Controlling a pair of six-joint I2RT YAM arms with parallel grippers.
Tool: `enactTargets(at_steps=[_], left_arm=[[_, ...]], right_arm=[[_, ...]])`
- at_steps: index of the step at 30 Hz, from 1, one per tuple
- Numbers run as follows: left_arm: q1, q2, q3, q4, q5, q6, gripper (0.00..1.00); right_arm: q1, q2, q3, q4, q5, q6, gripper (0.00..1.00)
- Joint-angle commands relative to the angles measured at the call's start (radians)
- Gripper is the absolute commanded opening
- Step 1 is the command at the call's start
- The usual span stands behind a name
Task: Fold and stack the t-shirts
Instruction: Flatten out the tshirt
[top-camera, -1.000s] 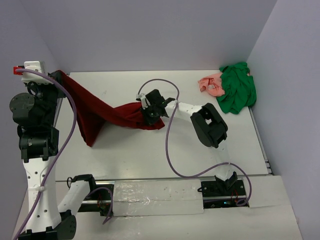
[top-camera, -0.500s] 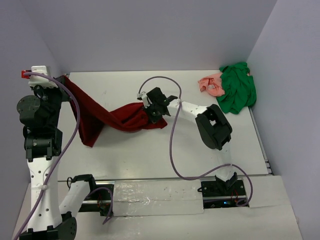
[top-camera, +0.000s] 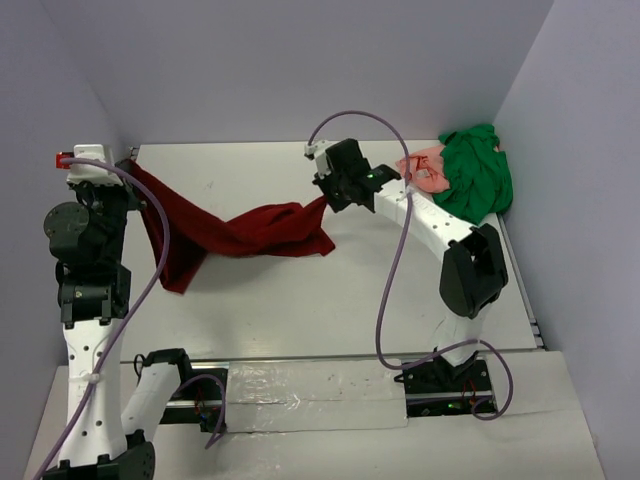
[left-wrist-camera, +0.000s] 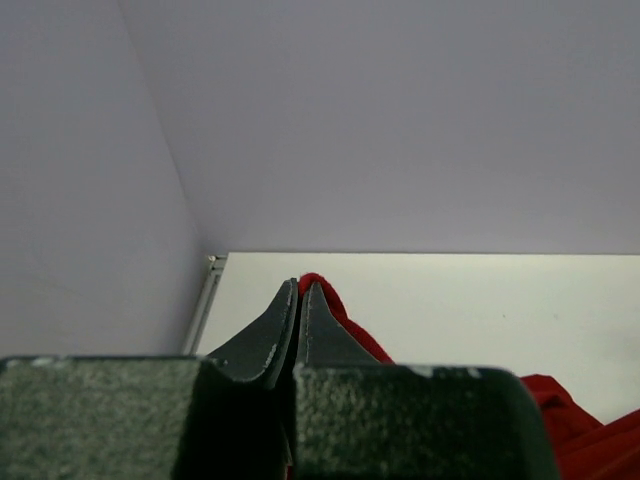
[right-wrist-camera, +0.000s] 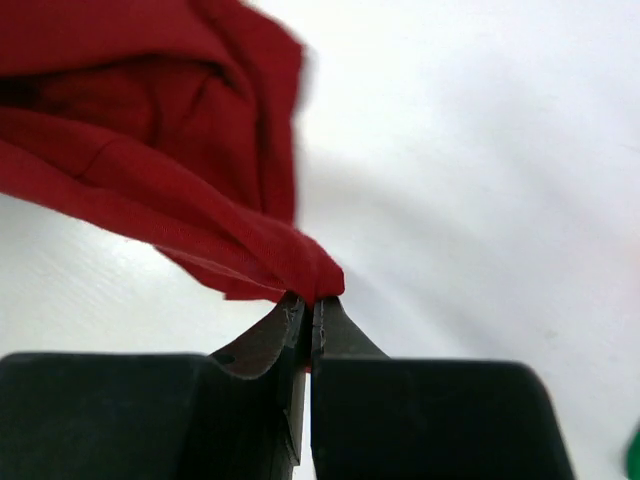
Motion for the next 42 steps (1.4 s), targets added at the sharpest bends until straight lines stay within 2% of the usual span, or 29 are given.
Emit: enactTargets(at_steps=[1, 4, 8, 10, 17, 21, 25, 30, 32, 38, 42], left_arm=[[-0.005, -0.023, -0.009, 0.127, -0.057, 0.058, 0.00], [-0.005, -0.031, -0.040, 0.208, -0.123, 0.092, 0.00], [-0.003, -0.052, -0.075, 0.308, -0.203, 0.113, 0.00], [-0.005, -0.057, -0.057, 0.307, -0.221, 0.104, 0.00], [-0.003, -0.126, 0.070, 0.205, -0.200, 0.060, 0.00], [-0.003, -0.178, 0.188, 0.106, -0.200, 0.041, 0.00], [-0.003, -0.226, 0.323, 0.003, -0.204, 0.017, 0.00], [-0.003, -0.235, 0.495, -0.098, -0.182, 0.000, 0.00], [-0.003, -0.224, 0.506, -0.097, -0.177, 0.000, 0.00], [-0.003, -0.143, 0.376, 0.027, -0.155, 0.004, 0.00], [-0.002, -0.031, 0.256, 0.200, -0.137, 0.017, 0.00]], right_arm=[[-0.061, -0.107, 0.085, -0.023, 0.094, -0.015, 0.00], [-0.081, -0.192, 0.117, -0.003, 0.160, -0.032, 0.00], [-0.080, -0.397, 0.114, 0.060, 0.248, -0.072, 0.00], [-0.077, -0.478, 0.096, 0.103, 0.281, -0.098, 0.00], [-0.022, -0.890, 0.009, 0.221, 0.377, -0.171, 0.00], [-0.020, -1.048, -0.001, 0.226, 0.394, -0.158, 0.00], [-0.078, -1.174, 0.021, 0.178, 0.345, -0.113, 0.00], [-0.118, -1.194, 0.097, 0.117, 0.291, -0.070, 0.00], [-0.120, -1.156, 0.132, 0.117, 0.295, -0.066, 0.00], [-0.121, -0.931, 0.217, 0.127, 0.295, -0.085, 0.00], [-0.120, -0.735, 0.263, 0.184, 0.294, -0.108, 0.00]])
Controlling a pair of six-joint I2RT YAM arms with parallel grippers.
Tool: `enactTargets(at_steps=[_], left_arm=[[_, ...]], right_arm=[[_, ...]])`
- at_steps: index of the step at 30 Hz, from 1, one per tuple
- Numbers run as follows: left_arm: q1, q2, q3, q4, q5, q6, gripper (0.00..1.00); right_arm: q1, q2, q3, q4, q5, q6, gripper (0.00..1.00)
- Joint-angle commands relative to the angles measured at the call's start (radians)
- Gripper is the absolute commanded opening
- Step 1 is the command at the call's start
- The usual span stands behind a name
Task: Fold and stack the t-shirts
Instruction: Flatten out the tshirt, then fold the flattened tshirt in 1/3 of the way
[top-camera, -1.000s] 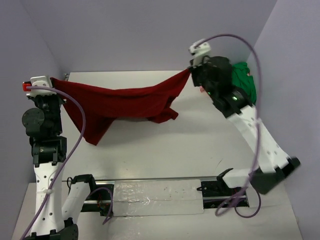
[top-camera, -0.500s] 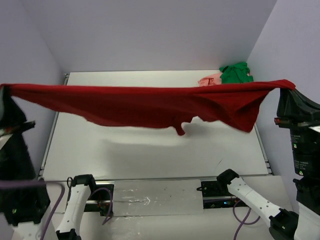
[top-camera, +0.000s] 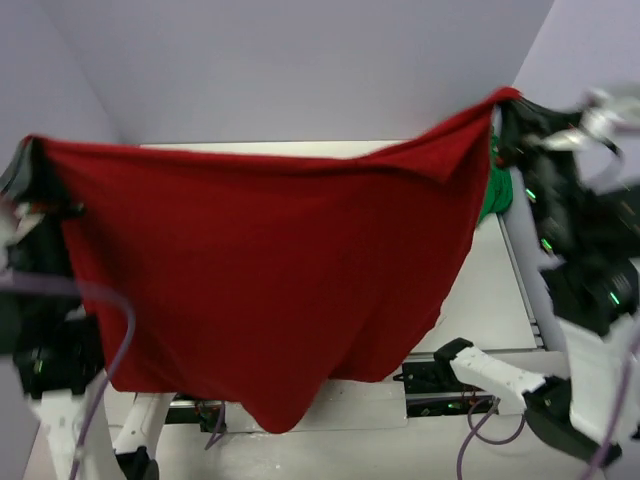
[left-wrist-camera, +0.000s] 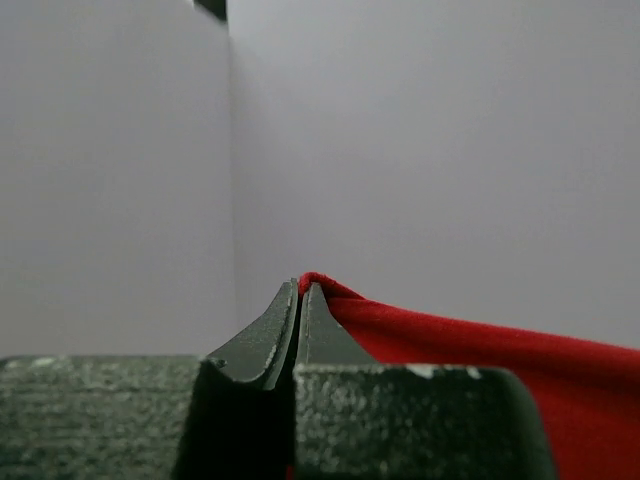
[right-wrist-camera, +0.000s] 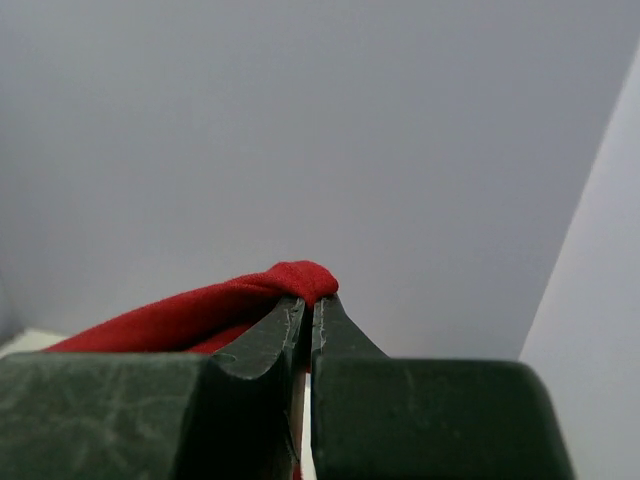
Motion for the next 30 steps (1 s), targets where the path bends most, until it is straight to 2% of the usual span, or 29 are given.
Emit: enactTargets(at_steps=[1, 3, 6, 10, 15, 21, 30], left_arm=[[0.002, 0.179, -0.082, 0.143, 0.003, 0.017, 0.00], [0.002, 0.236, -0.144, 0.264, 0.007, 0.042, 0.00], [0.002, 0.397, -0.199, 0.402, 0.003, 0.074, 0.00], [0.004, 0.567, -0.253, 0.563, -0.019, 0.100, 0.00], [0.010, 0.799, -0.286, 0.690, -0.019, 0.105, 0.00], [0.012, 0.966, -0.300, 0.817, 0.000, 0.105, 0.00], [0.012, 1.193, -0.279, 0.930, 0.009, 0.122, 0.00]], right_arm=[[-0.007, 0.246, 0.045, 0.046, 0.028, -0.030, 0.00], [-0.021, 0.337, 0.070, 0.072, 0.016, -0.027, 0.00], [-0.062, 0.588, 0.157, 0.075, -0.036, 0.005, 0.00], [-0.119, 0.829, 0.344, 0.044, -0.094, 0.054, 0.00], [-0.131, 1.061, 0.428, 0.056, -0.081, 0.005, 0.00], [-0.153, 1.210, 0.451, 0.090, -0.091, -0.016, 0.00], [-0.155, 1.342, 0.483, 0.115, -0.096, -0.047, 0.00]])
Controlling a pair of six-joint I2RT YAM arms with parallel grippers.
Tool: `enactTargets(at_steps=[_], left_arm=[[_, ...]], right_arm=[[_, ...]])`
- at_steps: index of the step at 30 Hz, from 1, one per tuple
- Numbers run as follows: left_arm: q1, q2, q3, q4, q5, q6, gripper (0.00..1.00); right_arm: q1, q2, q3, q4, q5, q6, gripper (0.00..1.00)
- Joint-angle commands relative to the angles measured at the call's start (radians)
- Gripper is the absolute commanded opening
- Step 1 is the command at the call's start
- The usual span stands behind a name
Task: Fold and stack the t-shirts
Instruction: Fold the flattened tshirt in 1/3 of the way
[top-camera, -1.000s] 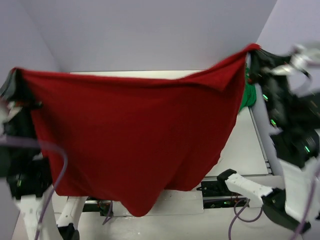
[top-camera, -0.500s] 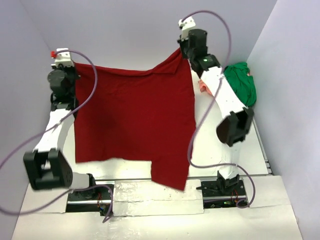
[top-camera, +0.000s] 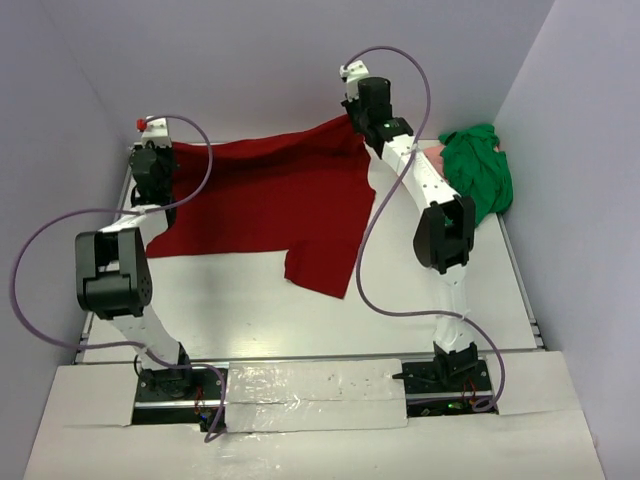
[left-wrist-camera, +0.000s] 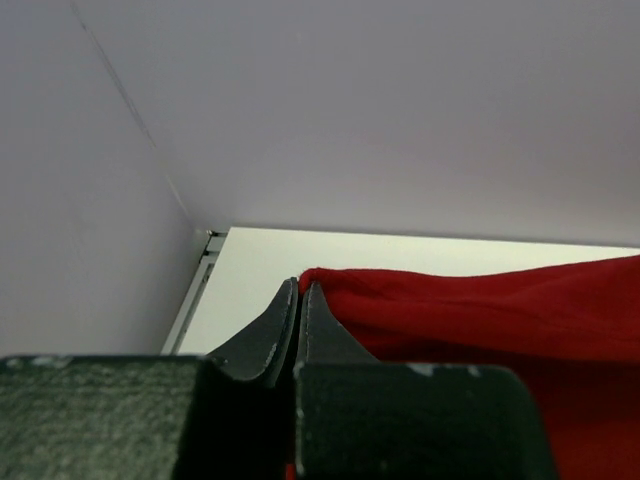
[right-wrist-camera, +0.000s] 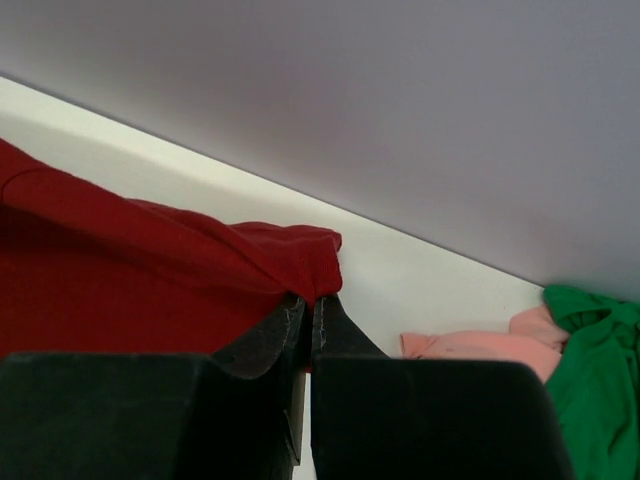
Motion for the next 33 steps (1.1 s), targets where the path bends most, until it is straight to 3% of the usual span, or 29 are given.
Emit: enactTargets(at_steps=[1, 25, 30, 33], left_arm=[[0.005, 0.056, 0.033, 0.155, 0.009, 0.015, 0.00], [0.081, 0.261, 0.093, 0.260, -0.040, 0.067, 0.00], [0.101, 0.298, 0.159, 0.265, -0.033, 0.078, 0.00], [0.100, 0.332, 0.211, 0.348, -0.040, 0.086, 0.00]], right_arm=[[-0.009, 0.037, 0.072, 0.064, 0.002, -0.023, 0.00], [-0.108, 0.125, 0.057, 0.056, -0.030, -0.002, 0.00], [-0.125, 0.117, 0.038, 0.082, -0.032, 0.024, 0.00], [-0.139, 0.109, 0.024, 0.142, -0.033, 0.063, 0.00]])
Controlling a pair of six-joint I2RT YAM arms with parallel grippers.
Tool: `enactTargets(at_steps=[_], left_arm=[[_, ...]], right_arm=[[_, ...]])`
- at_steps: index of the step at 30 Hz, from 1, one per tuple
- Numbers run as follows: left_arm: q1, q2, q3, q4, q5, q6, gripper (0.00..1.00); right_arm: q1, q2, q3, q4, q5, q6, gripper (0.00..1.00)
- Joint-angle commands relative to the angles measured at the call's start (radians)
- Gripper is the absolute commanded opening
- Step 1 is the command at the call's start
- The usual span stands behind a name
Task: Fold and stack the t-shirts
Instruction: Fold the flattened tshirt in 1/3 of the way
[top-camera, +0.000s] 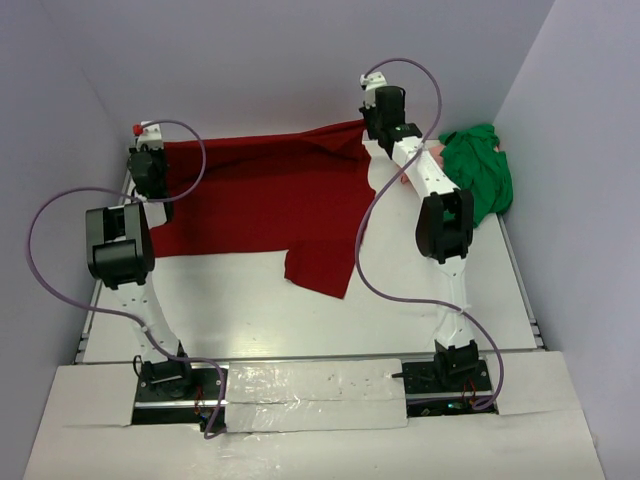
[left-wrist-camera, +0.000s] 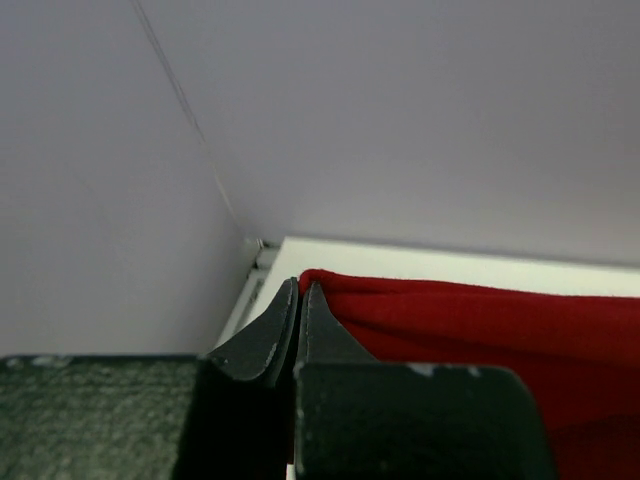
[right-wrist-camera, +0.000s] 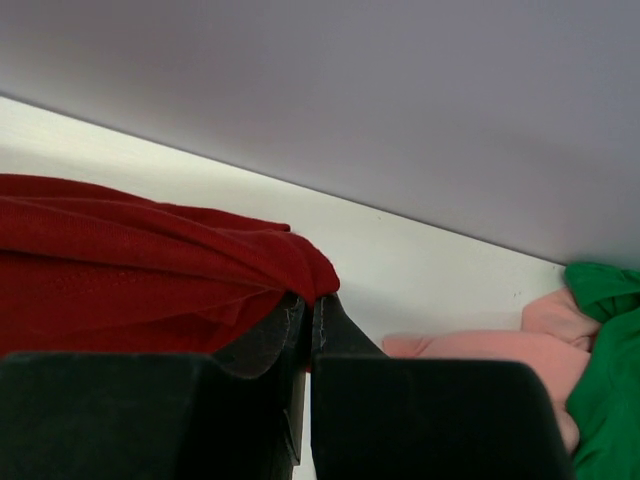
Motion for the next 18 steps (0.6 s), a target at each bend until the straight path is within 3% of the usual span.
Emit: enactTargets(at_steps=[1, 6, 12, 18], left_arm=[[0.018, 0.040, 0.093, 0.176, -0.019, 0.023, 0.00], [0.015, 0.164, 0.271, 0.239, -0.057, 0.033, 0.00], [0.011, 0.307, 0.468, 0.280, -0.039, 0.023, 0.00], [0.011, 0.429, 0.574, 0.250, -0.011, 0.010, 0.00]], right_arm=[[-0.029, -0.029, 0.001, 0.106, 0.024, 0.046, 0.00], [-0.026, 0.012, 0.089, 0.103, 0.027, 0.076, 0.00], [-0.020, 0.003, 0.048, 0.104, 0.031, 0.067, 0.00], [-0.018, -0.011, 0.022, 0.083, 0.022, 0.066, 0.00]])
